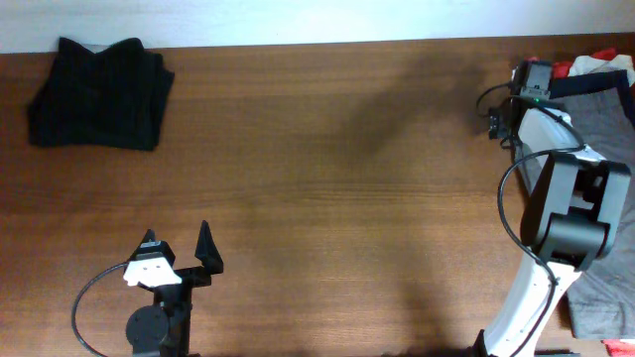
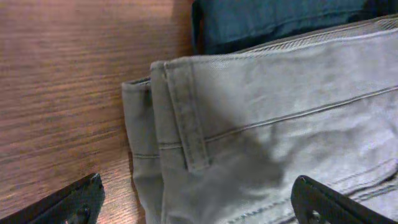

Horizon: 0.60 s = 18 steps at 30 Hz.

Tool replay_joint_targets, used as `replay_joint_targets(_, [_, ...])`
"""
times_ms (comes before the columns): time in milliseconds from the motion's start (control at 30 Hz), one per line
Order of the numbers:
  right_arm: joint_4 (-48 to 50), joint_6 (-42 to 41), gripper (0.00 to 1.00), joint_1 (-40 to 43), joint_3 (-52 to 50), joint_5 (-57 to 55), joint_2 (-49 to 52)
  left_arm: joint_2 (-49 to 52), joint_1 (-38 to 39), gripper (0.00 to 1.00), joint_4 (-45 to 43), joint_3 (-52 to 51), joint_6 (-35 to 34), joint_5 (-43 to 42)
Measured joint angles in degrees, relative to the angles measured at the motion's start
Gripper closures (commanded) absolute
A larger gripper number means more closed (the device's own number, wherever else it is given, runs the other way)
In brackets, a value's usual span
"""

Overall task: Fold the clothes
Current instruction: 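Reach the right gripper to the grey shorts on the right pile and grasp the waistband, then drag the grey shorts with the right gripper to the table center, laying them flat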

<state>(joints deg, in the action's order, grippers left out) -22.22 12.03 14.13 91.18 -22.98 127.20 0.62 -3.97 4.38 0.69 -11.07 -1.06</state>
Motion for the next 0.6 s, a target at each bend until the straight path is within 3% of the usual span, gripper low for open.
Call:
replay_joint_targets(133, [0.5,0.0,0.08,0.0,0.1,-1.1,1.1,0.0,0.0,0.01,0.0,0.0,0.0,0.0])
replay_joint_targets(267, [0.7,0.0,0.4,0.0,0.2,-2.0,1.8,0.0,0.0,0.01,0.0,0.0,0.0,0.0])
replay_joint_targets(300, [0.8,0.1,0.55,0.0,0.3,-2.0,2.0,0.0,0.0,0.01,0.0,0.0,0.0,0.0])
replay_joint_targets(367, [0.7,0.3,0.73,0.0,0.3,-2.1,2.3,0.0,0.0,0.01,0.0,0.0,0.0,0.0])
replay_joint_targets(433, [0.6,-0.2,0.78,0.0,0.3,-2.0,2.4,0.0,0.0,0.01,0.0,0.0,0.0,0.0])
replay_joint_targets(533, [-0.2,-1.7,0.96,0.0,1.4,-2.0,2.4,0.0,0.0,0.01,0.0,0.0,0.0,0.0])
replay_joint_targets(600, [-1.7,-3.1,0.96,0.0,3.4,-2.2,2.4,0.0,0.0,0.01,0.0,0.0,0.0,0.0])
